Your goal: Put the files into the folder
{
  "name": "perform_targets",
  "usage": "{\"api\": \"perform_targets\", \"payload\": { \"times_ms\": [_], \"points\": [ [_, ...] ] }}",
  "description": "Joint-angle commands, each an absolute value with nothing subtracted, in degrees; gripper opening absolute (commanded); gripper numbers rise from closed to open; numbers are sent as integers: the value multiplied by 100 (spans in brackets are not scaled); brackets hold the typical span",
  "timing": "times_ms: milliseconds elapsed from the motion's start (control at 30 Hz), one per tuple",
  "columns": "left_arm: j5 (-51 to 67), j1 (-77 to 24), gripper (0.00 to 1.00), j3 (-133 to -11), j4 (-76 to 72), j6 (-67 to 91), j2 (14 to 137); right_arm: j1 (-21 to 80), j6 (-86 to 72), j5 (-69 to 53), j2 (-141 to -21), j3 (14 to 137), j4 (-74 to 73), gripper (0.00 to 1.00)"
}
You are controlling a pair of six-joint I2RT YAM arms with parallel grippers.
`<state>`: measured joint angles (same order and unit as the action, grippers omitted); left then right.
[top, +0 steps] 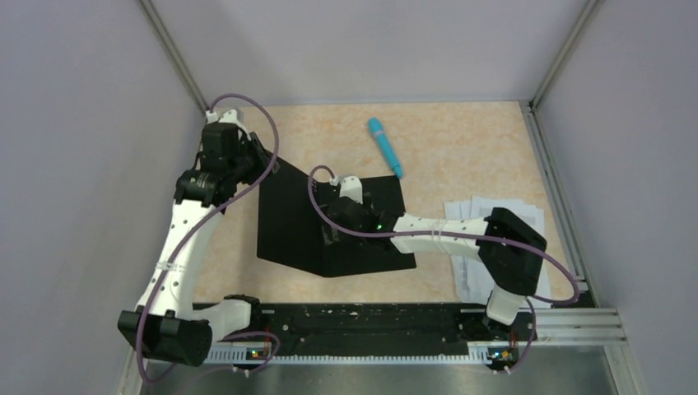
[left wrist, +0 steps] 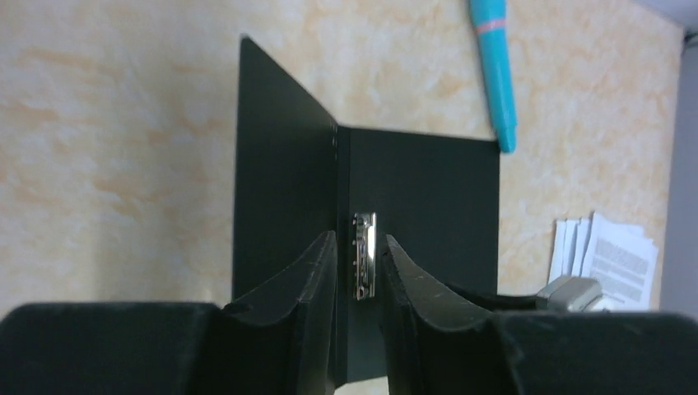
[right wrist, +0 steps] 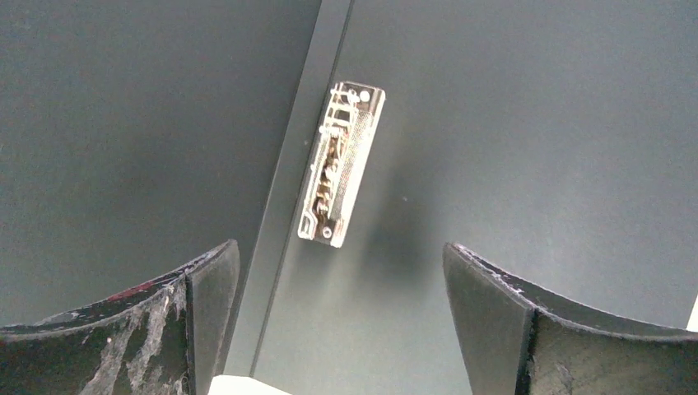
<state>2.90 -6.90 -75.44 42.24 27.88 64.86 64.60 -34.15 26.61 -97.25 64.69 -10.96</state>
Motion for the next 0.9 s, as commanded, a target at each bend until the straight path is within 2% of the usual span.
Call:
{"api": "perform_targets", "payload": {
  "times_ms": [0,233,400,533,600,700,867],
  "points": [
    [591,-867,29,-7013,3991,3135,6634,6319,-3348,2522,-10255,7109,-1019,91],
    [-205,-923,13,-6299,4112,3609,6683,6250,-3276,2443,-11122,7733,-1160,82],
    [-903,-923,17,-5474,3653,4116,6385,6208,-3371,2430,-11313,7753,-1197,69],
    [-1195,-923,18,-5379,3718,4345,6568,6205,-3375,2398,-11507,7862,-1347,64],
    [-1233,-923,18,-5306,3717,4466,6669,6204,-3380,2349,-11569,7882,-1401,58],
    [-1141,-923,18,-5107,3581,4552,6769,6202,-3445,2292,-11572,7844,-1493,43],
    [-970,-923,21,-4751,3383,4583,7042,6193,-3659,2203,-11390,7561,-1571,31]
  ]
}}
